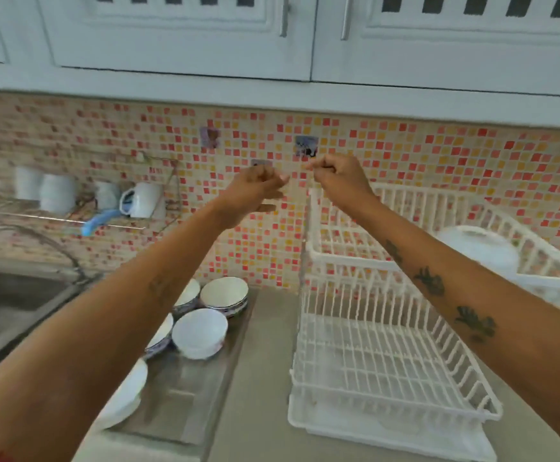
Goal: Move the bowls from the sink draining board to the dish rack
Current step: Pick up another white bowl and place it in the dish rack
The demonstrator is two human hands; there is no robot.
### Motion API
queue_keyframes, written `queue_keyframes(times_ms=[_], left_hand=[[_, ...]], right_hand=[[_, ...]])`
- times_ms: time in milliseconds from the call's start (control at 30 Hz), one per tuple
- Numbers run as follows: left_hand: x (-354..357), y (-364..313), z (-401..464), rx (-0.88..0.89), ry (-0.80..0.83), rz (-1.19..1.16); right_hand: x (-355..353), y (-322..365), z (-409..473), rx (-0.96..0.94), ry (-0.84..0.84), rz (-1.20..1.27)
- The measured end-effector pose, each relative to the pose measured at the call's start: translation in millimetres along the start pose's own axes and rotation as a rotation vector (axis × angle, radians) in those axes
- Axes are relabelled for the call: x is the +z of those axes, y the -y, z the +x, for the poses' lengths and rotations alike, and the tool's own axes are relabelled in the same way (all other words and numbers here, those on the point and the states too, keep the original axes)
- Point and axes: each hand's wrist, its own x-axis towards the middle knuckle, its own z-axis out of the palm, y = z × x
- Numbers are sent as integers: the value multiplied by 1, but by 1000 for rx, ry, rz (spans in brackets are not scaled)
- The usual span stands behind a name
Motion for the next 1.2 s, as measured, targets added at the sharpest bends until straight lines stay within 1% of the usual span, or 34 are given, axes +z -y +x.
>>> queue_keyframes(times_ms=[100,200,267,333,400,467,533,567,633,667,767,800,933,1033,1200], left_hand=[[-86,28,-49,-128,-205,34],[-159,66,-108,-316,-382,112],[-195,92,-150,-452,-484,111],[-219,116,-189,-570,-534,103],[-234,145,-222,-690,-551,61],[-240,176,-248,-824,-526,3],[-240,207,-266,-932,-501,-17],[-236,222,-273,-971,-495,-9],[-228,249,-284,-1007,-513,-12],[-221,260,-286,-1011,-521,-32],[-211,288,-287,-985,-530,-72],[-209,297,-286,-980,-519,-86],[-202,322,-273,-1001,-541,-106],[-200,335,-266,-1012,-532,-45],[-202,350,-267,-1058,-501,77]], right_hand=[[78,39,-4,-53,194,74],[159,59,-20,-22,427,176],[215,61,-34,80,599,245],[266,53,-52,249,752,346],[309,37,-75,406,892,376],[344,19,-99,512,986,326],[372,-1,-119,627,970,260],[380,-7,-128,650,959,206],[396,-24,-139,627,938,79],[404,-32,-143,616,908,66],[423,-57,-157,668,788,152],[428,-63,-161,707,773,157],[443,-74,-175,874,813,185],[458,-78,-183,893,801,214],[468,-80,-191,851,776,190]])
